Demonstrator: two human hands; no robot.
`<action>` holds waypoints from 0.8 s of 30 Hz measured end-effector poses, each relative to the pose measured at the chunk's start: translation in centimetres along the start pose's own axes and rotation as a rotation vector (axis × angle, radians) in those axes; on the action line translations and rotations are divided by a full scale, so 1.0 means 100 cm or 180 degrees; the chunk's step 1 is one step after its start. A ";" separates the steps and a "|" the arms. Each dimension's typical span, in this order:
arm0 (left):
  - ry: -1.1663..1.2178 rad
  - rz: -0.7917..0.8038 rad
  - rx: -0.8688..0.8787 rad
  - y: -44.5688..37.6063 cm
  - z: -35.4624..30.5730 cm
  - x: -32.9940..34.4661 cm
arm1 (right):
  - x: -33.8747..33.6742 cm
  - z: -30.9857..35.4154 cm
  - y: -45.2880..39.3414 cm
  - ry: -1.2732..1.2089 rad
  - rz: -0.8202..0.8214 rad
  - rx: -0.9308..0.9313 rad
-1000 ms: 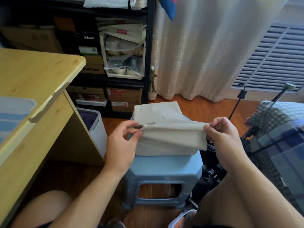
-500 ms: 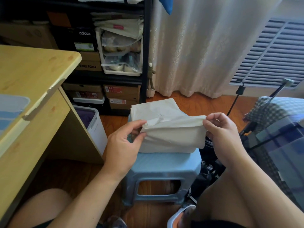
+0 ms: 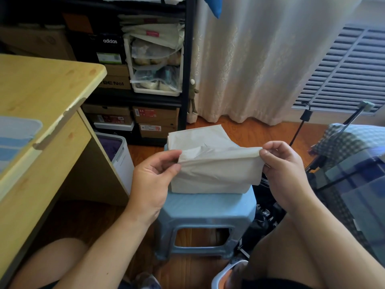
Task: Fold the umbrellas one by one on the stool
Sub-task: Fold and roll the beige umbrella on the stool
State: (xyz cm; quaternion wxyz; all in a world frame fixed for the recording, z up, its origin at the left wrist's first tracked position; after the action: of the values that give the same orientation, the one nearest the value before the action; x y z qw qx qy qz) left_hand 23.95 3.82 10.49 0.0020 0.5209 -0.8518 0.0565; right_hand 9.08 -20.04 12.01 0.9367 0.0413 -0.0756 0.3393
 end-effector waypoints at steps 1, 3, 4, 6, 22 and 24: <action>0.0261 0.0001 -0.0125 0.000 0.001 0.001 | 0.000 0.000 0.000 0.0000 -0.0010 -0.0009; 0.0515 0.0024 -0.0274 0.001 0.003 0.003 | 0.000 0.000 0.000 -0.0012 -0.0020 -0.0028; 0.0489 0.0044 -0.0280 0.001 0.003 0.003 | 0.000 0.000 0.000 -0.0024 -0.0022 -0.0028; 0.0202 0.0074 -0.0214 0.001 0.005 0.001 | 0.000 0.000 0.000 -0.0033 -0.0017 -0.0018; -0.1525 -0.0066 0.0783 -0.004 -0.006 -0.006 | 0.002 0.009 0.006 0.0837 0.0519 -0.0224; -0.1355 -0.0131 0.0657 -0.004 -0.004 -0.007 | 0.001 0.011 0.006 0.0889 0.0353 -0.0352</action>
State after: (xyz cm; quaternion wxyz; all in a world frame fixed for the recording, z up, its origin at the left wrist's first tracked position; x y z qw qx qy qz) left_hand 24.67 4.32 10.88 -0.2298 0.5357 -0.8119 0.0321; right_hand 8.67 -19.68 13.13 0.9188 -0.0621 0.0347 0.3882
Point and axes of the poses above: each hand's wrist, its own y-axis away from the middle knuckle, its own x-axis out of the palm, z = x × y, the point moved 3 cm from there along -y, towards the middle knuckle, and after that the axes turned 3 degrees about -y, right-handed, at the moved point
